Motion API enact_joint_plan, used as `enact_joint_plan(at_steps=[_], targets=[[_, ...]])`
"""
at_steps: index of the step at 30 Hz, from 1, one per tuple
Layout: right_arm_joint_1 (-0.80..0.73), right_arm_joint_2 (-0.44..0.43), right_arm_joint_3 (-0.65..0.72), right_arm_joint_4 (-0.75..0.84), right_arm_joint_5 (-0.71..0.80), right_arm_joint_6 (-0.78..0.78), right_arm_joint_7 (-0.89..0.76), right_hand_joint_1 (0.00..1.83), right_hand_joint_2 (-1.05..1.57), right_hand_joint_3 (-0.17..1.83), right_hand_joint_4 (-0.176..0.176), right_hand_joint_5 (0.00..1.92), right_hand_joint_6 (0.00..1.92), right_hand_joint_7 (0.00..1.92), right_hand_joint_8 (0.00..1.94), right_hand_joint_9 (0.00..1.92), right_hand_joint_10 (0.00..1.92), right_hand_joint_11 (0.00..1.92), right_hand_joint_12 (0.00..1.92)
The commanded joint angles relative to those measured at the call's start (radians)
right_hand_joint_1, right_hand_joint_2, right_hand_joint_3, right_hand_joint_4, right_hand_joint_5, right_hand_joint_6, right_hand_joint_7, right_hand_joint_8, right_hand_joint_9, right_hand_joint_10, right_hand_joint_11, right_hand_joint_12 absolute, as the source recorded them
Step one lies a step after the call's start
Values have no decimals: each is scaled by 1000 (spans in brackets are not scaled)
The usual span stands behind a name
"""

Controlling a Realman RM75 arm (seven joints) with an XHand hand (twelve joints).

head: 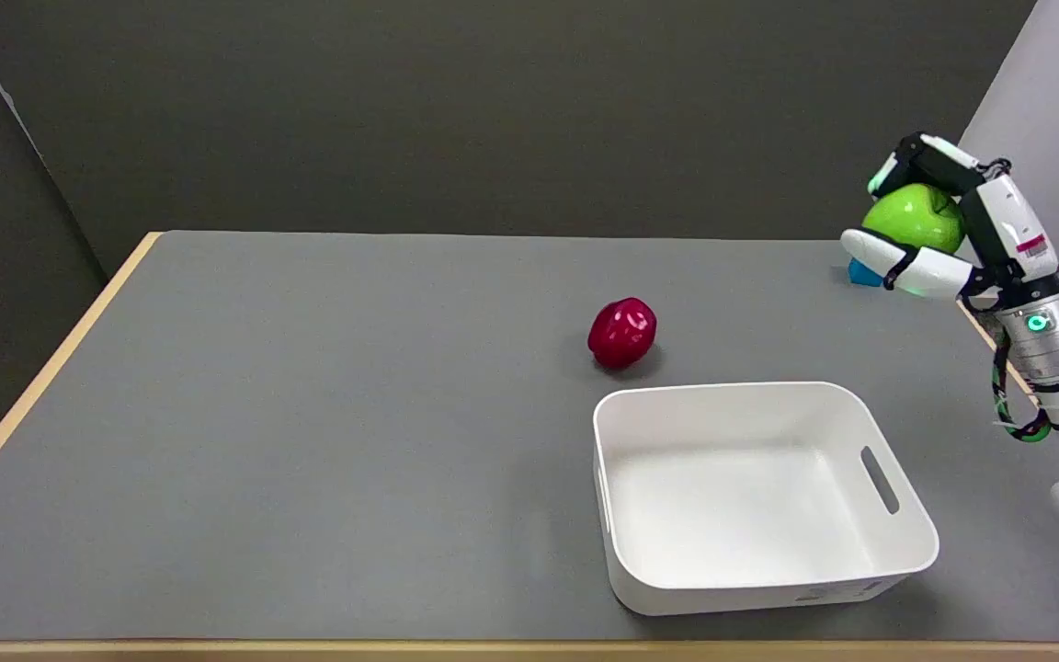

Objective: Place the green apple into the white box.

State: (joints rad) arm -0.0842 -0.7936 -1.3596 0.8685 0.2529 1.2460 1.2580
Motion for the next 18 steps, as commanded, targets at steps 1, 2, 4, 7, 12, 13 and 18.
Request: enact_joint_plan(at_steps=[1,2,4,7,12,13,18], targets=[[-242,-47,-56,375,72,23,436,1122,1226,310,-176,514,1680,575,1730,843,1921,667,1921],[-259,-57,-70,383,71,24,454,1122,1224,312,-176,516,1679,577,1728,845,1921,672,1921],[-277,-65,-96,390,69,33,477,1123,1222,313,-176,517,1677,578,1726,845,1921,680,1921],[-298,-74,-149,383,71,69,487,1123,1220,317,-176,519,1676,580,1725,848,1921,692,1921],[-325,-86,-224,358,74,87,488,1122,1224,313,-176,514,1679,576,1730,851,1921,696,1921],[-330,-87,-239,348,74,91,489,1121,1228,310,-176,510,1684,572,1735,848,1921,697,1921],[-336,-87,-285,290,67,121,511,1118,1234,308,-176,501,1694,565,1745,841,1921,701,1921]])
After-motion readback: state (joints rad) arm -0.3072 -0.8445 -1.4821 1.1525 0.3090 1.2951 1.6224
